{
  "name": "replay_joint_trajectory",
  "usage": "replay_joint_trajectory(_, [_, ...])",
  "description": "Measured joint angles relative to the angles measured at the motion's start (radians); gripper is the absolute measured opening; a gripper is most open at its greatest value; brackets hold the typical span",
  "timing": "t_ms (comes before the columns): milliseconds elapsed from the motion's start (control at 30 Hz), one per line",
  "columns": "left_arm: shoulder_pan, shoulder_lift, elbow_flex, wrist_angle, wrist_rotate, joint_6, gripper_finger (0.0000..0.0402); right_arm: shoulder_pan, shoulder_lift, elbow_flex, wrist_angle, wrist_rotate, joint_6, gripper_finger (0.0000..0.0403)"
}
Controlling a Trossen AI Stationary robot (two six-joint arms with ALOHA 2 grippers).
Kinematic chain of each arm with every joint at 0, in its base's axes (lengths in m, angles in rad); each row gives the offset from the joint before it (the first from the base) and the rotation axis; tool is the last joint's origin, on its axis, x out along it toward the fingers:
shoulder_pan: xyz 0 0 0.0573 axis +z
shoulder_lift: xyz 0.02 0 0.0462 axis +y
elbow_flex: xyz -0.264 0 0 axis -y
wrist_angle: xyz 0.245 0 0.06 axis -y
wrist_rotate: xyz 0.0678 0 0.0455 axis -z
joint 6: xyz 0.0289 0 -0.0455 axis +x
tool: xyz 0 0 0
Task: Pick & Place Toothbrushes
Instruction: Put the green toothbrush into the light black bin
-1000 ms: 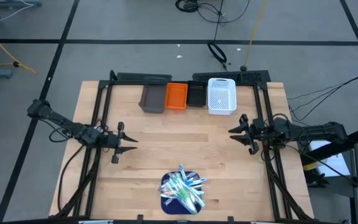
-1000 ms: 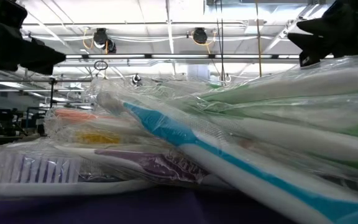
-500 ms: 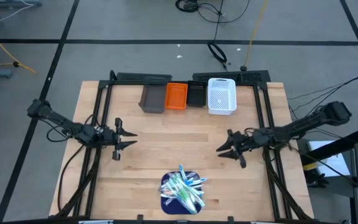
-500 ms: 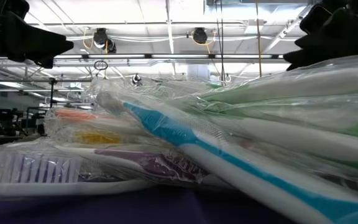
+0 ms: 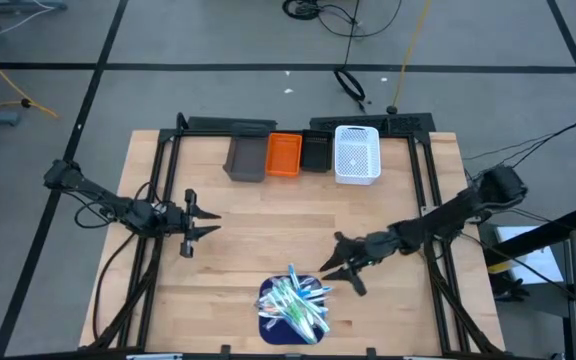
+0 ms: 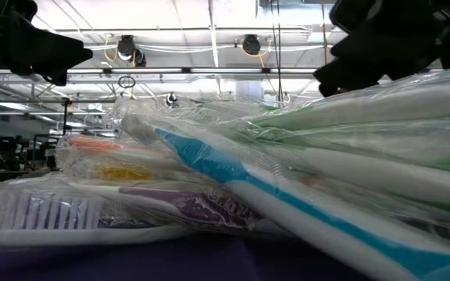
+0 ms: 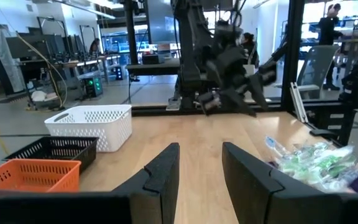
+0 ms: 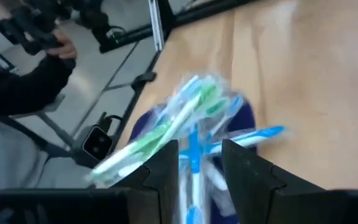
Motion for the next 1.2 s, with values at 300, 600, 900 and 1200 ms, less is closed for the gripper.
replay_joint_trajectory(300, [0.000, 0.000, 0.000, 0.002, 0.000, -0.003, 0.0124, 0.025, 0.175, 0.125, 0.007, -0.044, 0.049, 0.0114])
replay_joint_trajectory(600, [0.000, 0.000, 0.000, 0.003, 0.000, -0.009, 0.0124, 0.062, 0.290, 0.205, 0.056, -0.044, 0.084, 0.0114])
replay_joint_trajectory(900, [0.000, 0.000, 0.000, 0.011, 0.000, -0.020, 0.0124, 0.071, 0.384, 0.293, 0.042, -0.042, 0.081, 0.0114])
replay_joint_trajectory(1200, [0.000, 0.000, 0.000, 0.021, 0.000, -0.023, 0.0124, 0.071, 0.380, 0.294, 0.022, -0.020, 0.080, 0.0114])
